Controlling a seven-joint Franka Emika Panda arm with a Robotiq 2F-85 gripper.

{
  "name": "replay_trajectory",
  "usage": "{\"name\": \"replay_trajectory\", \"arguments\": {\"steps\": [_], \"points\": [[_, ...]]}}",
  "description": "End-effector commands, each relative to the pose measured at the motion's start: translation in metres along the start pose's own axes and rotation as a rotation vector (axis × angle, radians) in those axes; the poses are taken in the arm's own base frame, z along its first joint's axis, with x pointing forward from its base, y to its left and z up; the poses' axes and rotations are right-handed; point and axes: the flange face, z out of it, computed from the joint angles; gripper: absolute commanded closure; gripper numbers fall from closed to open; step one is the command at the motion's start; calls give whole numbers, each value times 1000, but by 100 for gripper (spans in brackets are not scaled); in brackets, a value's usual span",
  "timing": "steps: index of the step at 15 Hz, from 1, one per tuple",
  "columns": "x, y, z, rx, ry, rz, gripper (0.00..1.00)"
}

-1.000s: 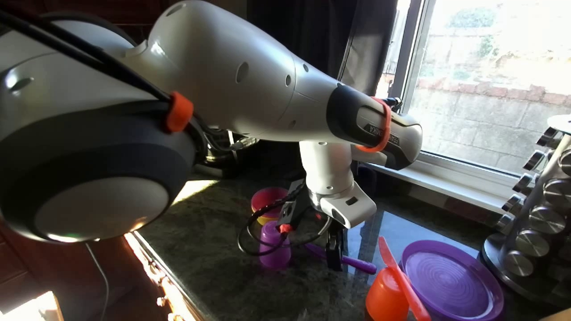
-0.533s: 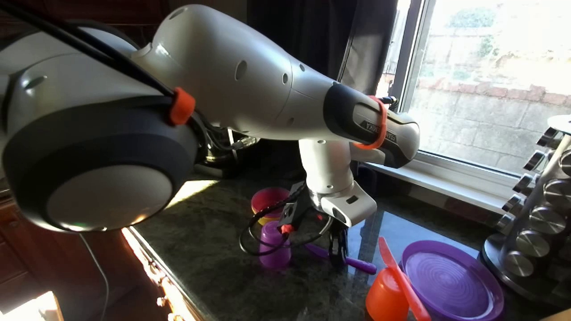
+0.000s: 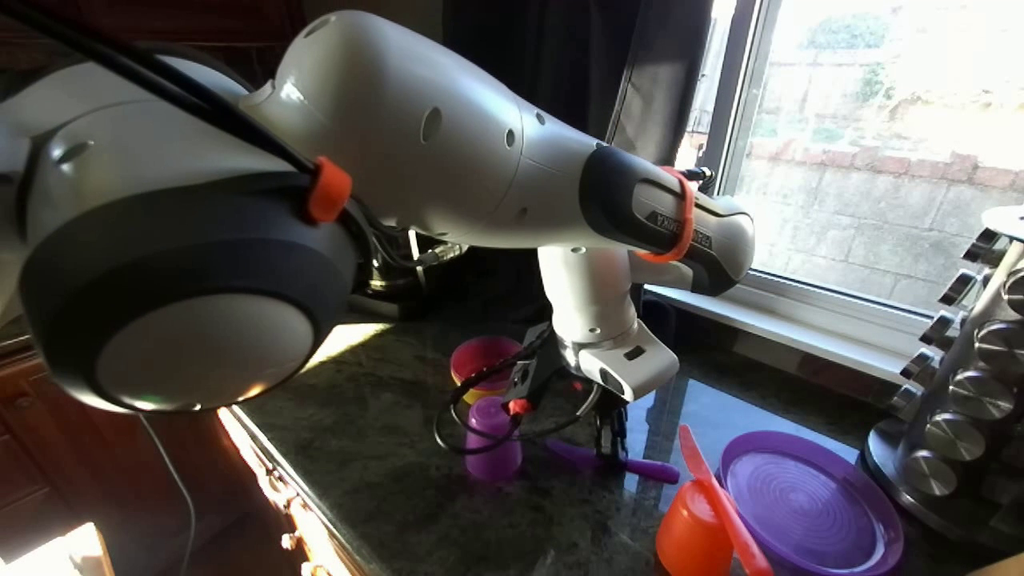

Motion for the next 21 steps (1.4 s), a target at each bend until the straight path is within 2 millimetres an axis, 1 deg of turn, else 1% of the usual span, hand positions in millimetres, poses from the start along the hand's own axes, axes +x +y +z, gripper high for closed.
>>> {"name": "replay_trajectory", "arguments": {"steps": [1, 3, 10, 12, 13, 15, 21], "points": [[0, 0, 3, 11, -13, -12, 96], [-1, 0, -4, 11, -8, -16, 96], [-10, 2, -44, 18, 39, -80, 96], [-12, 3, -53, 16, 68, -90, 96], [-14, 2, -53, 24, 67, -101, 66], [-15, 1, -49, 37, 45, -106, 54], [-16, -1, -27, 5, 23, -152, 8]]}}
